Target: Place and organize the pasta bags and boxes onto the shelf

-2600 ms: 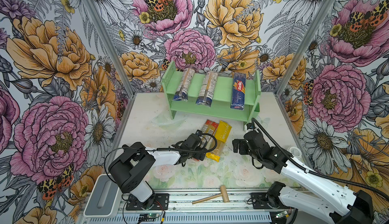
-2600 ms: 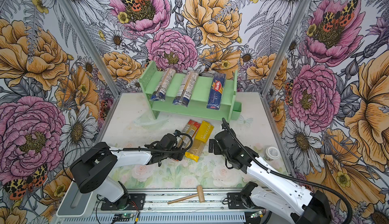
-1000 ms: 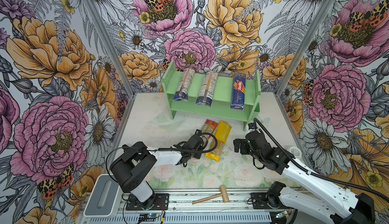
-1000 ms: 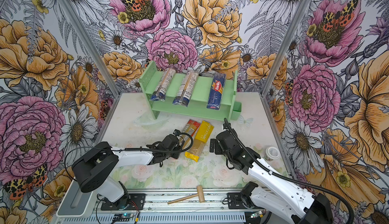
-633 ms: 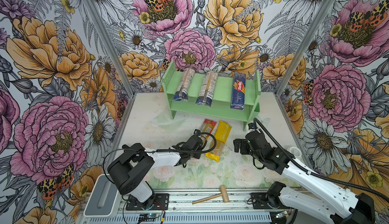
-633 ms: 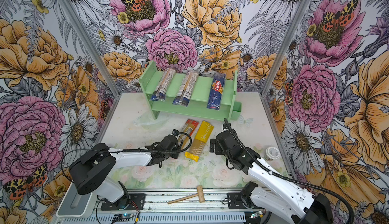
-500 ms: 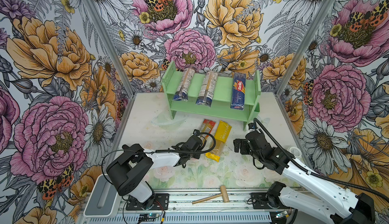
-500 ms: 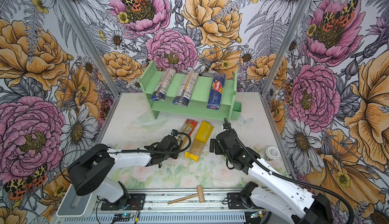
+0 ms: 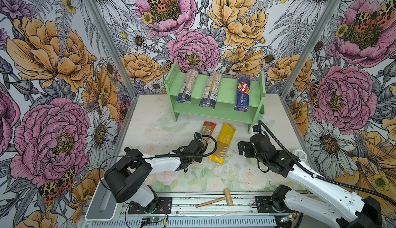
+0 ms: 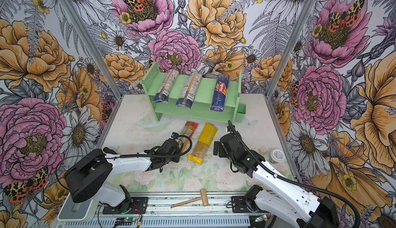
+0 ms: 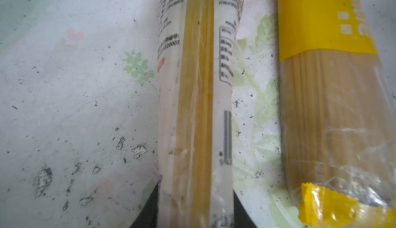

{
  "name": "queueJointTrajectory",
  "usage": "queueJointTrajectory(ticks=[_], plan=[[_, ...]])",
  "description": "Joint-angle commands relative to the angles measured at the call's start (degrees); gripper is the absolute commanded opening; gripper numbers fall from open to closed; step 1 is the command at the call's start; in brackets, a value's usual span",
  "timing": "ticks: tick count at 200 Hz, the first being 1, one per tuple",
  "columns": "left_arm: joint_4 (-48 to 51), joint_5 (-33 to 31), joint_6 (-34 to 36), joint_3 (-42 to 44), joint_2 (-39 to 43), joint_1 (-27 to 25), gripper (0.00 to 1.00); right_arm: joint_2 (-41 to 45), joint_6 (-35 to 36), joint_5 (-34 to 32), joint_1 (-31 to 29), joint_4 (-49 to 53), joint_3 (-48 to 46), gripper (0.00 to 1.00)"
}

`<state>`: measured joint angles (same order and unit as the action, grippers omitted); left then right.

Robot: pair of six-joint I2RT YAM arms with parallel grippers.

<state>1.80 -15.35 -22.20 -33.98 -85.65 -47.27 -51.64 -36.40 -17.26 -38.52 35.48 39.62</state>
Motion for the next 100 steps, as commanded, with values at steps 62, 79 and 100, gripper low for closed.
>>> queueJointTrajectory(ticks=[62, 79, 100], plan=[[4.8, -2.8, -1.4, 2.6, 7.6, -0.1, 0.00, 1.1, -0.8, -0.5, 0.4, -0.2, 0.5, 1.00], [7.7, -2.7, -1.7, 1.9, 9.4, -0.1, 0.00, 1.2, -0.8, -0.6, 0.4, -0.2, 0.7, 0.99], [12.0, -2.3, -2.3, 0.2, 11.0, -0.1, 0.00, 1.1, -0.9, -0.7, 0.3, -0.2, 0.6, 0.99]])
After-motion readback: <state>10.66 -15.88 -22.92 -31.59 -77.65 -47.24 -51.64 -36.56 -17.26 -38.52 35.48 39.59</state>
